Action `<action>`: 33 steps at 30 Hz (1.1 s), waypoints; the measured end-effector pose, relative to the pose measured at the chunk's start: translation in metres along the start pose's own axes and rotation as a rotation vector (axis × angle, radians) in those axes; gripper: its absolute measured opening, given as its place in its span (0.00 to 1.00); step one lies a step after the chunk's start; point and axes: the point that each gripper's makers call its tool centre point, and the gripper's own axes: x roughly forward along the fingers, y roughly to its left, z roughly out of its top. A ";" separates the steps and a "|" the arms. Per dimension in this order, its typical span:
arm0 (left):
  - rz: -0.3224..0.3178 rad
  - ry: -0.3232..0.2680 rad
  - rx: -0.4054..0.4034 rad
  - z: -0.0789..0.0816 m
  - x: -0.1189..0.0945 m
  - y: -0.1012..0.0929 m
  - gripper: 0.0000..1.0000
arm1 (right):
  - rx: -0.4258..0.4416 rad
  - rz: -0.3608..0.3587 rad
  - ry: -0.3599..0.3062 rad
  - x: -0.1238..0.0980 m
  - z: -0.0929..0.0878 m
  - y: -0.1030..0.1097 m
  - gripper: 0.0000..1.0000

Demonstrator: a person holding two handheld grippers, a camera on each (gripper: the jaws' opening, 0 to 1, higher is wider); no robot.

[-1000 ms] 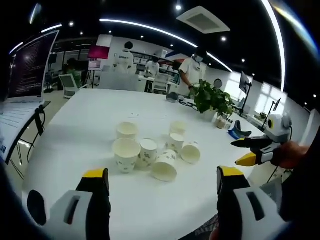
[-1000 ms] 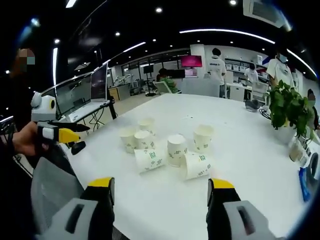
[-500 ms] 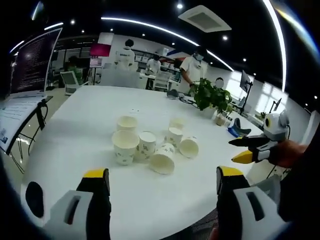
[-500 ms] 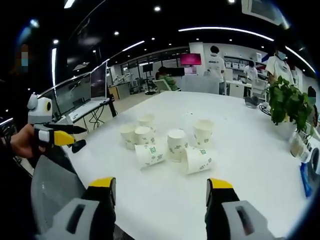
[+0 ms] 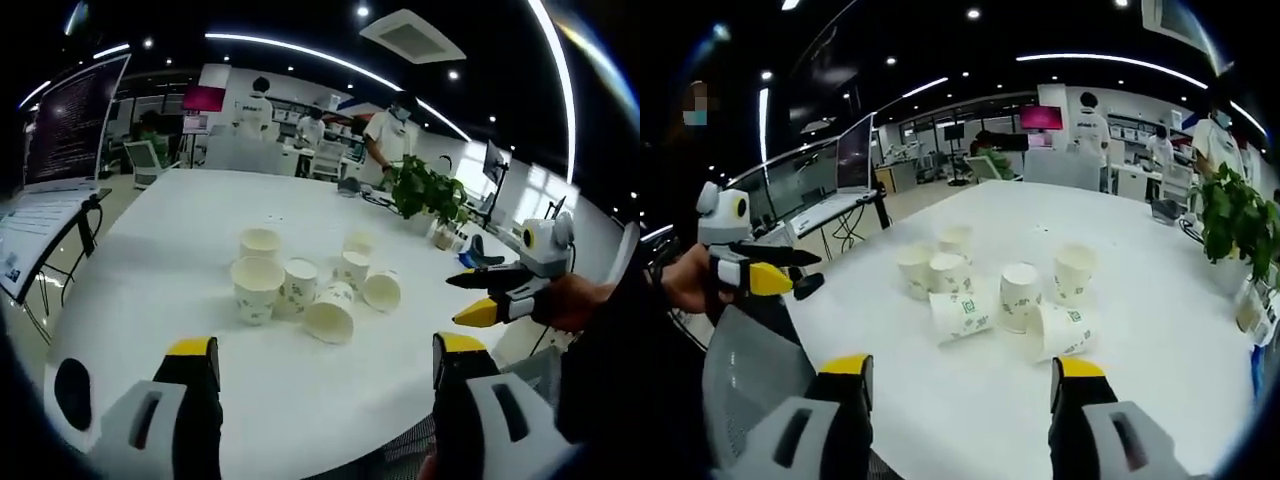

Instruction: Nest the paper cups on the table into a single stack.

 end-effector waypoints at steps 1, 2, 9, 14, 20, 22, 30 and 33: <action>0.000 0.000 0.001 0.000 0.000 0.000 0.87 | -0.005 0.005 0.002 0.001 0.000 0.001 0.72; 0.000 -0.001 0.002 0.000 -0.001 0.000 0.87 | -0.012 0.009 0.004 0.003 0.000 0.001 0.72; 0.000 -0.002 0.008 0.001 -0.002 0.000 0.87 | -0.024 0.026 0.012 0.011 0.000 0.004 0.71; -0.003 -0.002 0.013 0.003 -0.003 -0.001 0.87 | -0.040 0.041 0.021 0.019 0.001 0.009 0.71; -0.005 -0.005 0.014 0.005 -0.004 -0.002 0.87 | -0.044 0.038 0.049 0.039 0.001 0.014 0.71; -0.005 -0.008 0.014 0.006 -0.004 0.000 0.87 | -0.057 0.043 0.061 0.047 0.001 0.016 0.71; 0.007 -0.011 0.007 0.006 -0.010 0.006 0.86 | -0.056 0.060 0.062 0.088 0.015 0.028 0.69; 0.013 -0.009 0.001 0.005 -0.012 0.007 0.86 | -0.064 0.038 0.081 0.105 0.014 0.025 0.69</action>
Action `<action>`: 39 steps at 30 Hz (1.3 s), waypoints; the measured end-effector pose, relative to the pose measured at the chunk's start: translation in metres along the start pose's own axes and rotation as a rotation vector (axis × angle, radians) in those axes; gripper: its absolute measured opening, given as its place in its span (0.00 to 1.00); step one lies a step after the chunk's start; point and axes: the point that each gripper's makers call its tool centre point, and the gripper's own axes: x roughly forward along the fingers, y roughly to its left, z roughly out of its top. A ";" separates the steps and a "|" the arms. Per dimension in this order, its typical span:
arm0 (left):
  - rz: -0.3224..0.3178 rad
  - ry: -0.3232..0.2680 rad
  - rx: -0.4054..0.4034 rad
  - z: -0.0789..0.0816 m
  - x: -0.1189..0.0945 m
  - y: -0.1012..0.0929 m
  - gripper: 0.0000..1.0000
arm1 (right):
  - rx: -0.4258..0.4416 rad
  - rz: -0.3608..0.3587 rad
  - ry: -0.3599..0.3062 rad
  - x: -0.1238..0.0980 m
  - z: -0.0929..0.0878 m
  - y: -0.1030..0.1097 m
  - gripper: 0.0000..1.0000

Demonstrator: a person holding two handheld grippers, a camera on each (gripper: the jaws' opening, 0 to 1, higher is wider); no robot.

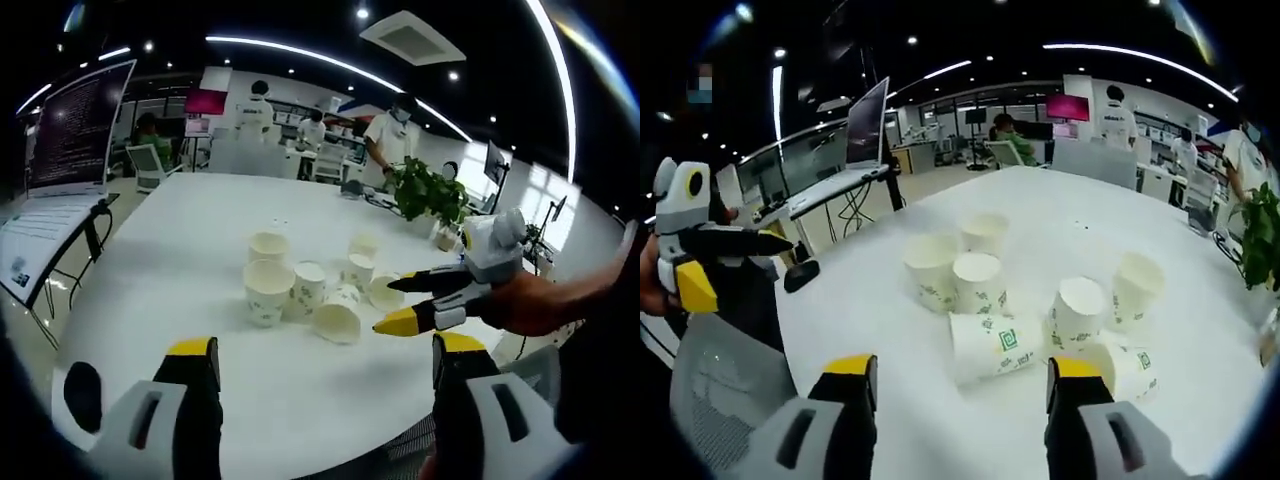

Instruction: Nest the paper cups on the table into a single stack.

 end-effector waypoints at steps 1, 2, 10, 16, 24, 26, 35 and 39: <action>0.003 -0.003 -0.004 0.001 -0.001 0.000 0.86 | -0.002 -0.007 0.004 0.009 -0.002 -0.003 0.69; 0.004 -0.004 -0.006 0.001 -0.001 0.000 0.86 | 0.006 -0.017 0.014 0.013 -0.004 -0.005 0.69; 0.026 -0.029 -0.020 0.009 -0.008 0.003 0.86 | 0.068 -0.088 0.053 0.037 -0.012 -0.016 0.68; 0.033 -0.023 -0.024 0.009 -0.009 0.008 0.86 | 0.069 -0.124 0.098 0.055 -0.025 -0.023 0.67; 0.024 -0.028 -0.013 0.015 -0.007 0.006 0.86 | 0.071 -0.197 0.103 0.059 -0.026 -0.037 0.61; 0.023 -0.023 -0.011 0.014 -0.007 0.006 0.86 | 0.074 -0.209 0.101 0.058 -0.026 -0.040 0.58; 0.016 -0.007 -0.009 0.008 -0.008 0.005 0.86 | 0.073 -0.220 0.085 0.052 -0.033 -0.044 0.44; 0.002 0.002 -0.009 0.004 -0.007 0.001 0.84 | 0.101 -0.223 0.067 0.052 -0.032 -0.049 0.36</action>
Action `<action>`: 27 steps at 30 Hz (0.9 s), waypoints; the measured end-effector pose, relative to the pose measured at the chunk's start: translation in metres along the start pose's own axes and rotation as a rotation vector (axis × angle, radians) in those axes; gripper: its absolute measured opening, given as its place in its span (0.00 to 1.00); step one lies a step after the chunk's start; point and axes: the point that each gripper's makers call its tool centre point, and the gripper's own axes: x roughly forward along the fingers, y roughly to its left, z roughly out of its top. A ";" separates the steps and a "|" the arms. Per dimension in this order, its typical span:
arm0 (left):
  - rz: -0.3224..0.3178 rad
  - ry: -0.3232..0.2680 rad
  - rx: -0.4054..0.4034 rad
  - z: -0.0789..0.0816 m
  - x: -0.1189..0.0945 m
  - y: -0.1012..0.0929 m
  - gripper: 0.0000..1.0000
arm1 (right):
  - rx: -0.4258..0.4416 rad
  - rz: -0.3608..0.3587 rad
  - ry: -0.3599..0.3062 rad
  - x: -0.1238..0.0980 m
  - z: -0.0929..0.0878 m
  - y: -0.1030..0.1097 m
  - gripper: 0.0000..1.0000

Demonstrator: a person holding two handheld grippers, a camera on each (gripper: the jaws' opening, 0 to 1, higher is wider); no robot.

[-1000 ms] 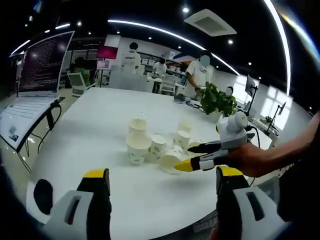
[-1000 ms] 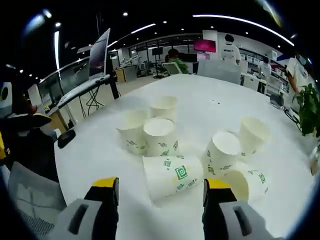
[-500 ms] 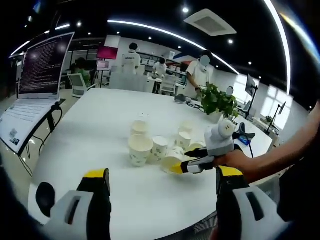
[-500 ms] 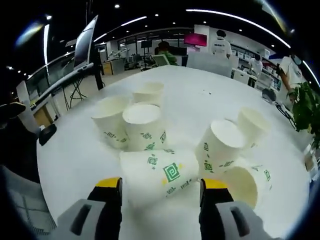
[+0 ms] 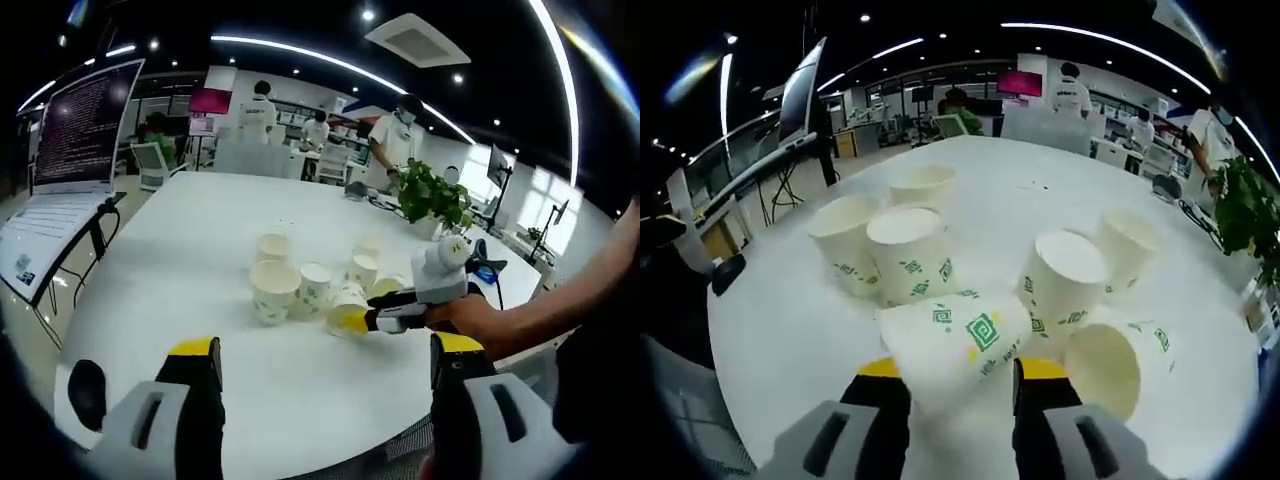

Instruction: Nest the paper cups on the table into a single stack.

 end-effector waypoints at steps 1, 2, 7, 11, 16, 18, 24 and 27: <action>-0.001 0.002 0.001 -0.001 0.000 0.000 0.84 | 0.003 0.000 -0.004 -0.002 0.000 -0.001 0.33; -0.002 0.003 0.003 -0.001 0.001 0.000 0.84 | 0.003 -0.002 -0.005 -0.006 -0.002 -0.003 0.30; -0.008 0.006 0.008 -0.002 0.002 -0.002 0.84 | 0.016 -0.021 0.000 -0.007 -0.004 -0.009 0.17; -0.014 0.010 0.019 -0.003 0.003 -0.003 0.84 | 0.037 -0.037 0.002 -0.009 -0.007 -0.014 0.08; -0.015 0.007 0.024 -0.001 0.003 -0.004 0.84 | 0.046 -0.042 -0.015 -0.019 -0.006 -0.021 0.00; -0.019 0.007 0.023 0.000 0.005 -0.005 0.84 | 0.046 -0.039 -0.021 -0.018 -0.003 -0.022 0.00; -0.033 0.018 0.069 0.002 0.012 -0.010 0.85 | 0.049 -0.025 -0.031 -0.025 0.001 -0.025 0.00; -0.037 0.021 0.085 0.003 0.014 -0.011 0.86 | 0.051 -0.012 -0.025 -0.030 0.002 -0.026 0.00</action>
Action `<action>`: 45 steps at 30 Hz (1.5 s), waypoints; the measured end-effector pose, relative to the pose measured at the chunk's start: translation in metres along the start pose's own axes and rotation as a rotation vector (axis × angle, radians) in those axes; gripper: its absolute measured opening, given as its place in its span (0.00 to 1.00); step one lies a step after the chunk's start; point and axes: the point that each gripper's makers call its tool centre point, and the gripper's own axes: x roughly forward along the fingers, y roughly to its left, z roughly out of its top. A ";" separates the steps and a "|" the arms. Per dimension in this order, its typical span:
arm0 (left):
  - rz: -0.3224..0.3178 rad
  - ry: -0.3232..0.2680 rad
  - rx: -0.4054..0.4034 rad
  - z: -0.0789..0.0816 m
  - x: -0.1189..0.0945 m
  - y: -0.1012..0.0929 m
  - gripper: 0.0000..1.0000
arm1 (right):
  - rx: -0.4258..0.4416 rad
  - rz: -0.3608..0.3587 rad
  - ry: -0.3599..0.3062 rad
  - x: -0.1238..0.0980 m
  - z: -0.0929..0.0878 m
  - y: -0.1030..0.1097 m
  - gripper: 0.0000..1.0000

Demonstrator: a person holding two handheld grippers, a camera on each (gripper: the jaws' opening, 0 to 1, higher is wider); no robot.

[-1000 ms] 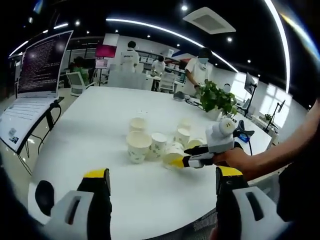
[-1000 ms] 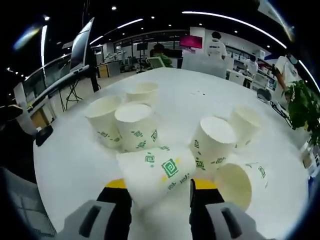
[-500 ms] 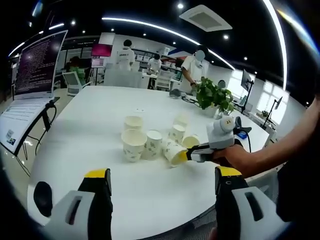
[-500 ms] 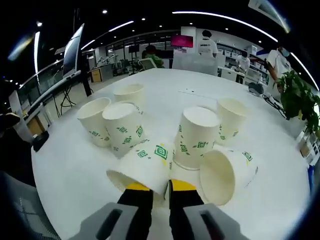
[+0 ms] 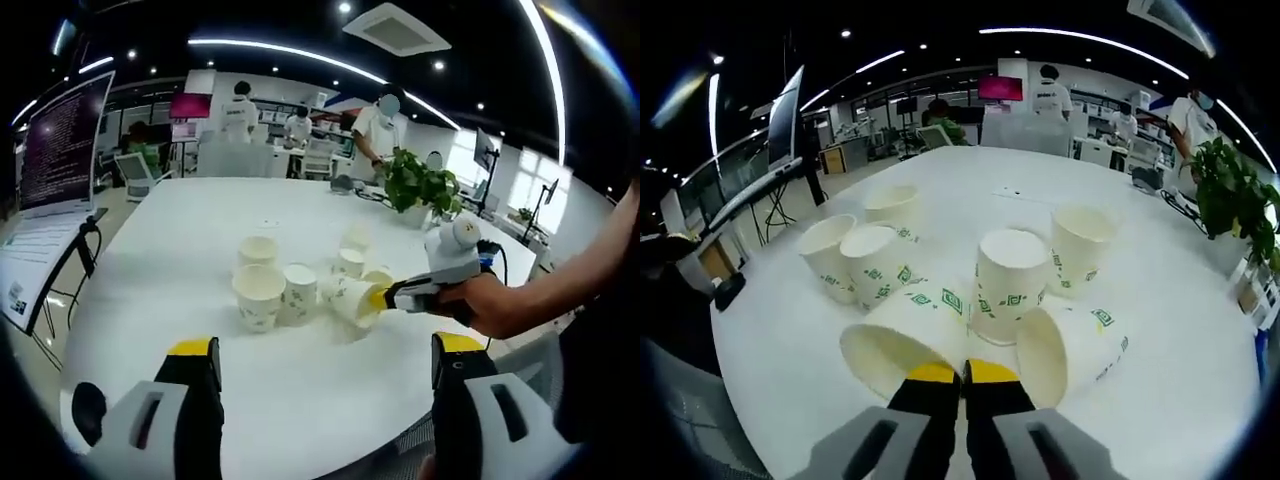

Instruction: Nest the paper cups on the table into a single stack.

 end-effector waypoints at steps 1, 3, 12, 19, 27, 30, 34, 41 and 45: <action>0.000 -0.001 0.002 0.001 0.000 0.000 0.86 | -0.001 0.007 0.006 -0.001 0.000 0.000 0.00; -0.003 -0.003 0.006 0.003 0.001 -0.001 0.86 | -0.007 0.016 0.009 -0.003 -0.001 0.000 0.00; -0.014 -0.002 0.013 0.007 0.002 -0.002 0.85 | -0.020 0.039 0.038 -0.013 -0.001 0.001 0.00; -0.014 -0.004 0.012 0.008 0.003 0.000 0.85 | -0.001 0.052 0.052 -0.018 0.005 0.001 0.00; -0.020 0.000 0.005 0.003 0.005 0.000 0.85 | 0.012 0.095 0.091 -0.020 0.010 0.012 0.01; -0.023 0.001 0.005 0.002 0.006 -0.001 0.85 | 0.010 0.100 0.097 -0.017 0.011 0.015 0.01; -0.021 0.001 0.005 0.000 0.006 0.001 0.85 | 0.004 0.105 0.099 -0.012 0.015 0.018 0.05; -0.010 -0.001 -0.002 -0.002 0.003 0.004 0.85 | -0.010 0.112 0.096 -0.012 0.017 0.016 0.11; -0.006 -0.002 -0.005 -0.003 0.003 0.005 0.85 | -0.015 0.115 0.087 -0.015 0.018 0.016 0.13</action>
